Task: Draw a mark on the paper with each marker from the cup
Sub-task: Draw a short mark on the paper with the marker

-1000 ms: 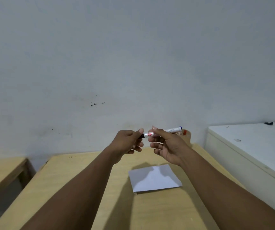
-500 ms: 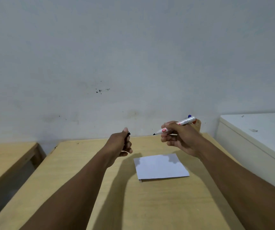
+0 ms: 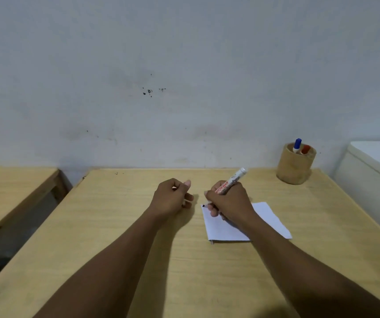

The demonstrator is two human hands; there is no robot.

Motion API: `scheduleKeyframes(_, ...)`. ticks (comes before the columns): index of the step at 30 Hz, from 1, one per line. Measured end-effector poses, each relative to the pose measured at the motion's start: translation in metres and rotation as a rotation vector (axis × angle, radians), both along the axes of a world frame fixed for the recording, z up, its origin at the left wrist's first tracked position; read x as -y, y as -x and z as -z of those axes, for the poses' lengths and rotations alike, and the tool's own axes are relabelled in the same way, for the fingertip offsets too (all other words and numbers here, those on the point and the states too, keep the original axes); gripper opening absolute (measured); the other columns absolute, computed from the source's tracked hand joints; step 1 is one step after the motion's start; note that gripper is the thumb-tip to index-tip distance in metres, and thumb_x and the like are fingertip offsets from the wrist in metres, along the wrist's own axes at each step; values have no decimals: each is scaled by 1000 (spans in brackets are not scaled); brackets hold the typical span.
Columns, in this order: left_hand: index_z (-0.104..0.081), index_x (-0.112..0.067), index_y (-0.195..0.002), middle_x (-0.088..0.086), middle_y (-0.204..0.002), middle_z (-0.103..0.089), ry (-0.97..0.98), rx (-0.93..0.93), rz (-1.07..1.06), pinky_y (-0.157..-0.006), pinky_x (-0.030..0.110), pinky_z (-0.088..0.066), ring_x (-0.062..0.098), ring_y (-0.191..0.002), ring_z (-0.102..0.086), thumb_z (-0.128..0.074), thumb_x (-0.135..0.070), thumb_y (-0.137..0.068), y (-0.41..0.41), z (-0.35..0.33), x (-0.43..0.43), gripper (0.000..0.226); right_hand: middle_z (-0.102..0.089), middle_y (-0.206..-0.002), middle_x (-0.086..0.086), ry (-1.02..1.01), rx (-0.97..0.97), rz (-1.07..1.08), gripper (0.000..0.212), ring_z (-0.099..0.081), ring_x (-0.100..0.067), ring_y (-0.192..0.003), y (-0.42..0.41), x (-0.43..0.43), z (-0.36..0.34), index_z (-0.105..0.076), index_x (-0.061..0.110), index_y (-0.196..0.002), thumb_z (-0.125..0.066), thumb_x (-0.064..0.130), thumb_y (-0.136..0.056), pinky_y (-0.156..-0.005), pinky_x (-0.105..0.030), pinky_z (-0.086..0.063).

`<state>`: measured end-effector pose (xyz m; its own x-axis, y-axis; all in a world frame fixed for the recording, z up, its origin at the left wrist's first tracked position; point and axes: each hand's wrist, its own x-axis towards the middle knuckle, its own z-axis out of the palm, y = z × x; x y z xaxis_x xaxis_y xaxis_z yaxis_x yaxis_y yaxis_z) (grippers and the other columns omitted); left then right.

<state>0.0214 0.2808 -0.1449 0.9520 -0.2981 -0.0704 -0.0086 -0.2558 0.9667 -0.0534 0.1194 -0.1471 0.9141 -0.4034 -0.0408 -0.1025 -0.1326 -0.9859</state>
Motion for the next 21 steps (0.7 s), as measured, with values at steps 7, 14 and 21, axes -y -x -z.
scheduleKeyframes(7,-58,-9,-77,13,-76,-76,49,-17,-58,-64,32,-50,24,-64,-67,-67,-35,-94,-3,10,-1,33,-69,-59,-11,-8,64,36,18,-63,-24,-49,5,-1,14,-61,8,-74,-74,13,-85,-44,-24,-42)
scheduleKeyframes(14,-59,-5,-79,14,-75,-72,121,-70,-73,-52,23,-50,22,-63,-63,-68,-28,-95,2,7,-1,30,-71,-60,-9,263,58,13,20,-71,-22,-55,6,-10,19,-62,12,-71,-73,28,-75,-62,-42,-59)
scheduleKeyframes(21,-58,-4,-80,14,-74,-72,137,-55,-84,-49,18,-49,23,-65,-63,-69,-27,-95,4,7,0,29,-71,-57,-5,275,49,3,19,-68,-16,-52,3,-10,21,-63,13,-71,-75,27,-76,-62,-37,-57)
